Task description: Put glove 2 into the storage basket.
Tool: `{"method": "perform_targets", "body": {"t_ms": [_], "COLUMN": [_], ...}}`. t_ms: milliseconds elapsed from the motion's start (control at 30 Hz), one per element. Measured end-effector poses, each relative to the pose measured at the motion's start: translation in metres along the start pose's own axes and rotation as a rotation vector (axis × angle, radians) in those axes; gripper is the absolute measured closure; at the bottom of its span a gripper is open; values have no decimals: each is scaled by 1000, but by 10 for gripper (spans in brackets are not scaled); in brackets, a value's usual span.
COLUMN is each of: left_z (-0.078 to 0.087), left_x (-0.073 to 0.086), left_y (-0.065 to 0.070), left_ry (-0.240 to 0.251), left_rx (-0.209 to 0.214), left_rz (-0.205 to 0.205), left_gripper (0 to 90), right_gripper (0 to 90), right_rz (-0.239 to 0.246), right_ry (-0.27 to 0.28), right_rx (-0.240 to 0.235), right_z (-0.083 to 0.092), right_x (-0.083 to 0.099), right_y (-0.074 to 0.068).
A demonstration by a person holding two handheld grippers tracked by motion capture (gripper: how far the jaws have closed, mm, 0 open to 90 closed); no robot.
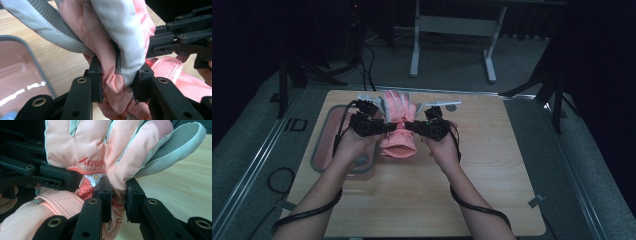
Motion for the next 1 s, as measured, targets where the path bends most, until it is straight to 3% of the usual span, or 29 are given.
{"method": "perform_targets", "body": {"t_ms": [333, 667, 800, 1000], "left_z": [35, 69, 73, 63], "left_x": [5, 20, 28, 45], "left_y": [-31, -76, -92, -115], "left_ry": [23, 34, 54, 58], "left_rx": [-42, -100, -112, -134], "left_rz": [36, 85, 115, 155], "left_gripper": [665, 665, 665, 664], "right_gripper": [771, 771, 770, 770], "right_rz": [40, 49, 56, 87], "right_ry": [-15, -41, -49, -77], "right_rx": [-34, -83, -100, -75], "right_z": [-33, -84, -103, -131], "right_x": [-16, -24, -27, -22], "right_y": [-31, -65, -71, -74]}}
Point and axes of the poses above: each handheld gripper's, and its own axes: z roughly backward along the jaws, x roughly out of its underside, y roughly to its right, the point moved 2 cm from there along -z, roughly forward along the jaws, and after that the axes turned 6 degrees about y, right-handed, at the moved point
